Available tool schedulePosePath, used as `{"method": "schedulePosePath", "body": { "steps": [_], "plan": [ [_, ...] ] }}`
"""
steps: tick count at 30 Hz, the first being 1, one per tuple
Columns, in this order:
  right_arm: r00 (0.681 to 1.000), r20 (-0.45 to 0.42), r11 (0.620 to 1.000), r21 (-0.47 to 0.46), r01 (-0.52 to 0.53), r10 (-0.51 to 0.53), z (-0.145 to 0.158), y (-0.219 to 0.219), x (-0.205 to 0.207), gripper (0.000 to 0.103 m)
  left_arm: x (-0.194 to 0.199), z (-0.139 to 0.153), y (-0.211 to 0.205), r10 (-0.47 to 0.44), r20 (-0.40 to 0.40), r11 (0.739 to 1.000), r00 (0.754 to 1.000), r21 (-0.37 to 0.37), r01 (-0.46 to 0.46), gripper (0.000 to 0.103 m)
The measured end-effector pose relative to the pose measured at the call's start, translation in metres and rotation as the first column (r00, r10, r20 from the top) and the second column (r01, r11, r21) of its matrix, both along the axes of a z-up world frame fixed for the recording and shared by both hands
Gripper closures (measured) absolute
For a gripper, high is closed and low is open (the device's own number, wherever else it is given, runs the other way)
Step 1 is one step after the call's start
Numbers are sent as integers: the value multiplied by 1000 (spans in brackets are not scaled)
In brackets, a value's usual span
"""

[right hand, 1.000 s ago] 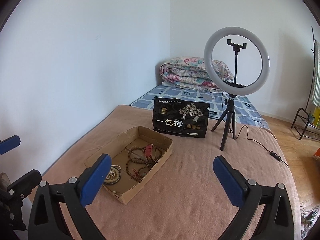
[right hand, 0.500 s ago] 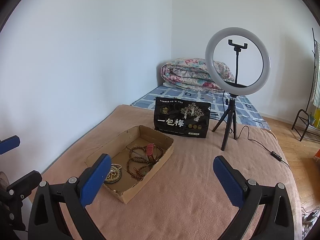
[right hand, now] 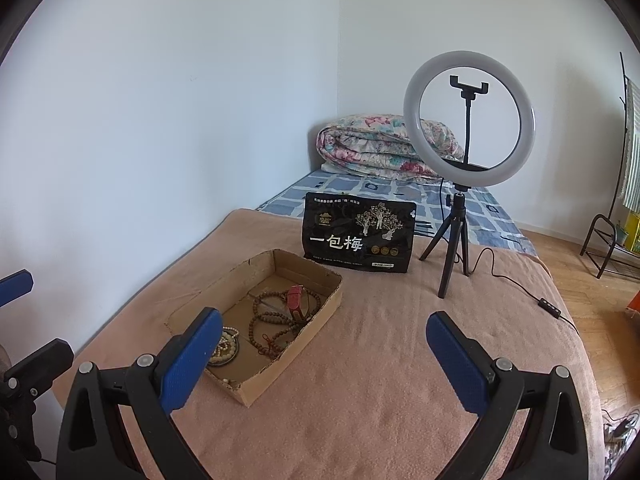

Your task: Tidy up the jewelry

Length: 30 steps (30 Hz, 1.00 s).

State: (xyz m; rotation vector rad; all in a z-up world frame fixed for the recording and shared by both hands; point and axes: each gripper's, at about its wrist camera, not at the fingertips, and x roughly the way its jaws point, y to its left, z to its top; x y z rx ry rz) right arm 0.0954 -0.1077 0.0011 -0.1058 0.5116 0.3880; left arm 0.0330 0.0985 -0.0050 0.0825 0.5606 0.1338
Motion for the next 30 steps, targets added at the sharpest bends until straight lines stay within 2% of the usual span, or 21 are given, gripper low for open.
{"method": "schedulePosePath", "body": {
  "steps": [17,30],
  "plan": [
    [1000,-6,1000,-5,1,-1,-3,0,0,0,-1,1,-2,6,0,1000,1000,5,-6,2],
    [1000,-14,1000,7,6,-6,-5,0,2,0,4,-5,-1,34,-28,999,999,-1,-34,2]
  ]
}}
